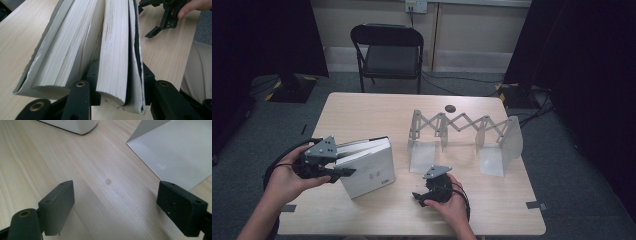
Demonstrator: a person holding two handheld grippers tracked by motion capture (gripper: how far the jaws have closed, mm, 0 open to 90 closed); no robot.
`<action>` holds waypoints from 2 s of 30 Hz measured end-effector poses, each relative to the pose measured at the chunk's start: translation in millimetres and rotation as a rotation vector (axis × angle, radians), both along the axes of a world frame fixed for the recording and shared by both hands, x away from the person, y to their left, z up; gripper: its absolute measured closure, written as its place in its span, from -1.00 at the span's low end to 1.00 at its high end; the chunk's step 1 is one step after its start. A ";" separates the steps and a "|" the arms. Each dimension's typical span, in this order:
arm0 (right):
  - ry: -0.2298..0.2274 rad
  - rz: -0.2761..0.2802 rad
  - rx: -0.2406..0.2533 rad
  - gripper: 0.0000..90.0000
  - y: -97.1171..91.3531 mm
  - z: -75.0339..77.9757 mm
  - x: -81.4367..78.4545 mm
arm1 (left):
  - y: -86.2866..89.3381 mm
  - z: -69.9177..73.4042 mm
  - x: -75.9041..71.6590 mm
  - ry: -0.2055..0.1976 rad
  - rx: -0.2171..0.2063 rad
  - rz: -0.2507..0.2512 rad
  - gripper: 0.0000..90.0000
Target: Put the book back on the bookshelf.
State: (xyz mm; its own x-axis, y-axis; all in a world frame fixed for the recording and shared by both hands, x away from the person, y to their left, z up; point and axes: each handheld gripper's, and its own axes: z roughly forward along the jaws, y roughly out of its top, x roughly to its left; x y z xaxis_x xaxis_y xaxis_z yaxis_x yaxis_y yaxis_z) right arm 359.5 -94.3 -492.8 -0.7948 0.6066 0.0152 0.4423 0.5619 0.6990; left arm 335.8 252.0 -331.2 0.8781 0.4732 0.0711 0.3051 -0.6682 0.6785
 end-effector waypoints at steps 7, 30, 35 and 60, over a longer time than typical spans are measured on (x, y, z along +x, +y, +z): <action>-0.009 0.048 -0.004 -0.67 7.6 9.9 0.6 | 2.6 -1.2 0.4 -0.008 -0.014 0.025 0.23; 0.015 0.149 0.014 -0.63 24.9 32.1 6.9 | 15.4 -4.9 -7.1 -0.007 -0.076 0.068 -0.28; 0.026 0.166 0.001 -0.62 29.2 33.7 7.7 | 18.6 -6.7 -7.8 -0.002 -0.083 0.075 -0.30; 0.037 0.242 0.004 -0.58 44.5 53.5 18.7 | 34.5 -31.9 -7.7 0.005 -0.068 0.136 -0.56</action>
